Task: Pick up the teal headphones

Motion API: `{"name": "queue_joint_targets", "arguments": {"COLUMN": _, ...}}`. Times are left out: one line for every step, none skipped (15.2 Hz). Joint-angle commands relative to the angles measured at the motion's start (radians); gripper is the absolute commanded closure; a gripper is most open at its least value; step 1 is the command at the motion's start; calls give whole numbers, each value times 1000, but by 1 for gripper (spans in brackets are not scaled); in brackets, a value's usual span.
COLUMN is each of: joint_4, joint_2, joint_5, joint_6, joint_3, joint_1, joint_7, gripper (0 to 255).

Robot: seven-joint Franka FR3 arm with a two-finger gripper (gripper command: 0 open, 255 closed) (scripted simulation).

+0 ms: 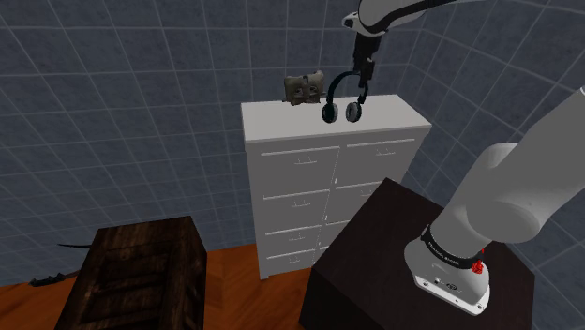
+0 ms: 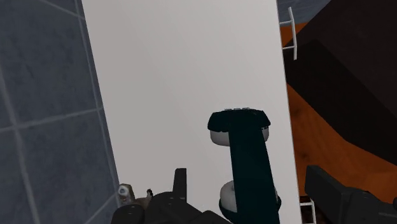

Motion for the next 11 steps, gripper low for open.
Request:
{"name": "queue_joint_targets", "arguments": {"joint_4": -5, "joint_2": -1, "joint_5": -1, "joint_6": 5, "joint_3": 0, "joint_1": 0, "joint_7": 1, "gripper": 255}}
{"name": "queue_joint_targets", "arguments": {"joint_4": -4, "joint_2": 0, "joint_5": 0, "joint_6": 5, "joint_3": 0, "joint_1": 0, "joint_7": 0, "gripper": 255}}
{"name": "queue_joint_targets", "arguments": {"joint_4": -4, "joint_2": 0, "joint_5": 0, "joint_6": 5, "joint_3": 0, "joint_1": 0, "joint_7": 1, "gripper": 255}}
{"name": "queue_joint_targets", "arguments": {"joint_4": -4, "joint_2": 0, "joint_5": 0, "joint_6": 5, "joint_3": 0, "joint_1": 0, "joint_7": 1, "gripper": 255}}
{"name": "queue_joint_targets", "arguments": {"joint_4": -4, "joint_2": 0, "joint_5": 0, "joint_6": 5, "joint_3": 0, "joint_1": 0, "joint_7": 1, "gripper": 255}}
{"name": "queue_joint_targets", "arguments": {"joint_4": -4, "joint_2": 0, "joint_5": -1, "joint_6": 5, "joint_3": 0, "joint_1": 0, "joint_7": 1, "gripper": 255}}
{"name": "queue_joint_targets", "arguments": {"joint_4": -4, "joint_2": 0, "joint_5": 0, "joint_6": 5, "joint_3": -1, "joint_1": 0, "joint_7": 0, "gripper": 255}}
{"name": "queue_joint_targets", "arguments": {"joint_4": -4, "joint_2": 0, "joint_5": 0, "joint_6": 5, "joint_3": -1, "joint_1": 0, "joint_7": 0, "gripper": 255}}
{"name": "queue_joint_targets", "arguments": {"joint_4": -4, "joint_2": 0, "joint_5": 0, "joint_6": 5, "joint_3": -1, "joint_1": 0, "joint_7": 0, "gripper": 255}}
{"name": "queue_joint_targets", "arguments": {"joint_4": -3, "joint_2": 1, "joint_5": 0, "joint_6": 5, "joint_3": 0, "joint_1": 0, "joint_7": 1, "gripper": 255}}
{"name": "queue_joint_targets", "arguments": {"joint_4": 7, "joint_2": -2, "joint_5": 0, "joint_6": -9, "joint_3": 1, "joint_1": 1, "joint_7": 0, "gripper": 255}}
